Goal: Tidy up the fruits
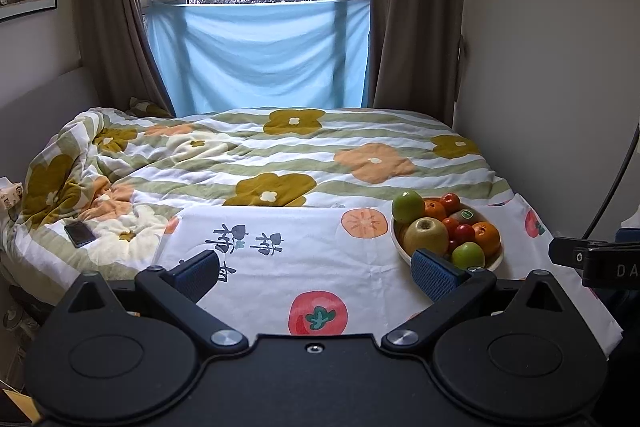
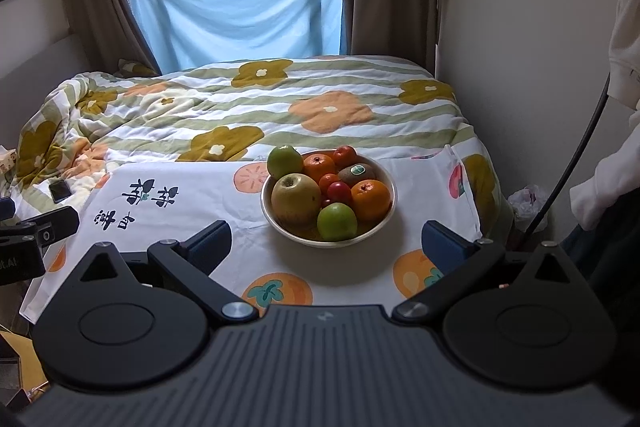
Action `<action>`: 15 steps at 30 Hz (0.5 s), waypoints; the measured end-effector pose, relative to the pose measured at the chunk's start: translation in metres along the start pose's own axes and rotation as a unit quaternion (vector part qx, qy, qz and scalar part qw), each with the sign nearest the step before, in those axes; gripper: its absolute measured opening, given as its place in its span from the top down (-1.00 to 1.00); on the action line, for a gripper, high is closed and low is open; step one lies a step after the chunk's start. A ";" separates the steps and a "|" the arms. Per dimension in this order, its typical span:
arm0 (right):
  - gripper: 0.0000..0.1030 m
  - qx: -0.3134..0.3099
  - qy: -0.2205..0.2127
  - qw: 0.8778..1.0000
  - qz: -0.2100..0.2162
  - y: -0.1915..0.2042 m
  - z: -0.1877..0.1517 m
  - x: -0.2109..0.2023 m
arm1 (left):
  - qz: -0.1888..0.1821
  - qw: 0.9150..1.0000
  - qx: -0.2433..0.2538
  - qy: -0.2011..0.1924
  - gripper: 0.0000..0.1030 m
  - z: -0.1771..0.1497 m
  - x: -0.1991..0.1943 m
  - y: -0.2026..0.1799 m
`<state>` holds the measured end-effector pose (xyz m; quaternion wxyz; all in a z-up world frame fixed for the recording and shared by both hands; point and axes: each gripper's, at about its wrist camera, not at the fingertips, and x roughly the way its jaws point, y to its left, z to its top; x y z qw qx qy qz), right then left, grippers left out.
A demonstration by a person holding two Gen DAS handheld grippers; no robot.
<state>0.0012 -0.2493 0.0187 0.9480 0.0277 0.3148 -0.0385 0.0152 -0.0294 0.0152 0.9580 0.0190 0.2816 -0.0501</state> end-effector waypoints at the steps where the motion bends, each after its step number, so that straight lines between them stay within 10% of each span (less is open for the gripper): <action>1: -1.00 0.000 0.000 1.000 0.000 0.000 -0.001 0.000 | 0.001 1.000 0.000 0.001 -1.00 0.000 0.001 0.000; 15: -1.00 0.001 -0.001 1.000 0.001 0.001 -0.002 0.000 | 0.003 1.000 0.001 -0.003 -1.00 -0.002 -0.003 -0.002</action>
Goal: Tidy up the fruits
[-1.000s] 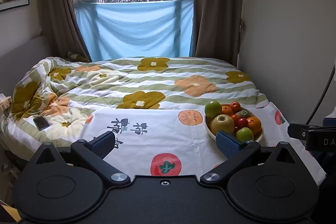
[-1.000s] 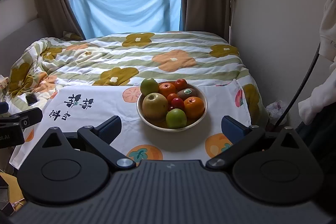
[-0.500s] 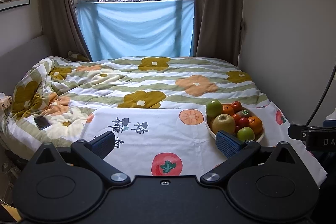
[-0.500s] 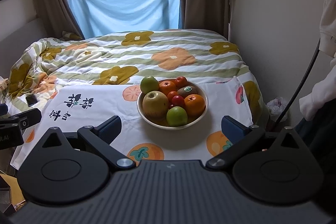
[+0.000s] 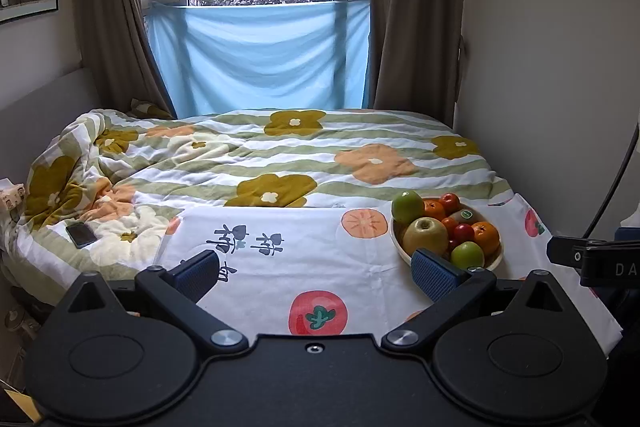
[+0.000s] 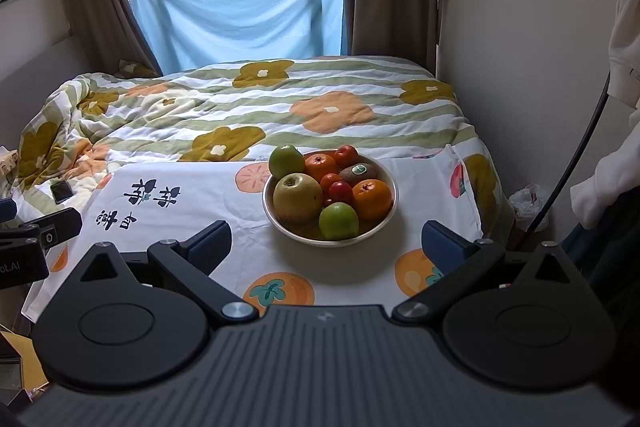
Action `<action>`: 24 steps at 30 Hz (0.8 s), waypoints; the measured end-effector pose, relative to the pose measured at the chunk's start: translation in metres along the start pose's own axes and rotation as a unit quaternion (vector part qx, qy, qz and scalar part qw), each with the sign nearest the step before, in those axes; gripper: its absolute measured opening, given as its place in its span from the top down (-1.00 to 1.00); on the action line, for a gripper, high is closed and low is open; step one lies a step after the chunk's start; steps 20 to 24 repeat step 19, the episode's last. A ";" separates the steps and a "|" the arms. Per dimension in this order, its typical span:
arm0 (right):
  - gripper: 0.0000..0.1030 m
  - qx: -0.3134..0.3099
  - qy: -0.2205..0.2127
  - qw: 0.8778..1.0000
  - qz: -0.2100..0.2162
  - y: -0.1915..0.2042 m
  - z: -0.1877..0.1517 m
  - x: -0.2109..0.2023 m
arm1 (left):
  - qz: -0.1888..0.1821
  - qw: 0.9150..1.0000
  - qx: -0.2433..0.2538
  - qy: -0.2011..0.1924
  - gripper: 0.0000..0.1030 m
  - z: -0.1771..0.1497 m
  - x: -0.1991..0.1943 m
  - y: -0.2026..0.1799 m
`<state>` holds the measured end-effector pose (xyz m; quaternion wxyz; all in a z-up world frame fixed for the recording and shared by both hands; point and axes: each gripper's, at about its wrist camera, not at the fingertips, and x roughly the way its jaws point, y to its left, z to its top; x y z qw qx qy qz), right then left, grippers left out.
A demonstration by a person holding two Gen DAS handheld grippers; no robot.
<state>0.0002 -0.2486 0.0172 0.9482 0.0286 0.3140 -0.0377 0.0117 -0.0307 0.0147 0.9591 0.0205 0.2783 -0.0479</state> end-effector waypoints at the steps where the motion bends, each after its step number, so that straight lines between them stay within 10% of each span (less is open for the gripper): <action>1: -1.00 0.000 0.001 1.000 0.000 0.001 0.000 0.000 | 0.000 1.000 0.000 0.000 -1.00 0.000 0.000 0.000; 24: -1.00 -0.001 0.000 1.000 0.010 0.009 -0.005 -0.004 | 0.022 1.000 -0.001 -0.006 -1.00 -0.003 -0.005 0.001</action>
